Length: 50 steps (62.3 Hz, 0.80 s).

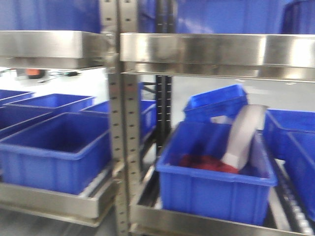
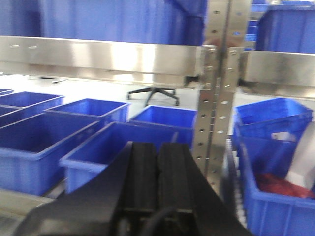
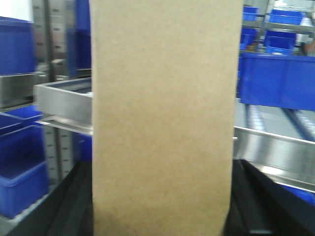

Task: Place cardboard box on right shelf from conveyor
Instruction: 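Drive the base to the steel shelf rack holding the box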

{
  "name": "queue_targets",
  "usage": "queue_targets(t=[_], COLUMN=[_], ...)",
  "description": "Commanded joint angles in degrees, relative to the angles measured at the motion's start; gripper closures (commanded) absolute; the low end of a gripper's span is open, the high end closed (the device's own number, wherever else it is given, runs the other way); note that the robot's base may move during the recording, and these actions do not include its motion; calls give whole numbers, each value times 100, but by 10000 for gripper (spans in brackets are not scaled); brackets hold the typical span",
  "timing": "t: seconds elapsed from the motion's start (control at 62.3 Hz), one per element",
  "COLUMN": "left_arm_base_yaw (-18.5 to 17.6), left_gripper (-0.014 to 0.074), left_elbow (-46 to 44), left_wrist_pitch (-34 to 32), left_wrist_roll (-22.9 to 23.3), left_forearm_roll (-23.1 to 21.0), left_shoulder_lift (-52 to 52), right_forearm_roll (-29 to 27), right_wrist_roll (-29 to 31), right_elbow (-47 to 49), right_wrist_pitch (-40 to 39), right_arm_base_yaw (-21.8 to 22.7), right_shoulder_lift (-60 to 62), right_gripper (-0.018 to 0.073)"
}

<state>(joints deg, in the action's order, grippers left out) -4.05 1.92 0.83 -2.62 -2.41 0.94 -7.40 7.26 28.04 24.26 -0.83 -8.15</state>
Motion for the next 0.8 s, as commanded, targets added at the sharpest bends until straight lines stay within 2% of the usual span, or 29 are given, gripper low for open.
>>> queue_targets(t=[0.0, 0.786], left_arm_base_yaw=[-7, -7], left_gripper=[713, 712], left_elbow=[35, 35], left_wrist_pitch=[-498, -498], left_wrist_roll=[-1, -1], left_forearm_roll=[-27, -27], left_shoulder_lift=[34, 34], right_forearm_roll=[-3, -3], right_wrist_roll=[59, 59], right_elbow=[178, 178], right_wrist_pitch=[-602, -602], right_arm_base_yaw=[23, 23], right_shoulder_lift=[-79, -79], right_gripper=[484, 484])
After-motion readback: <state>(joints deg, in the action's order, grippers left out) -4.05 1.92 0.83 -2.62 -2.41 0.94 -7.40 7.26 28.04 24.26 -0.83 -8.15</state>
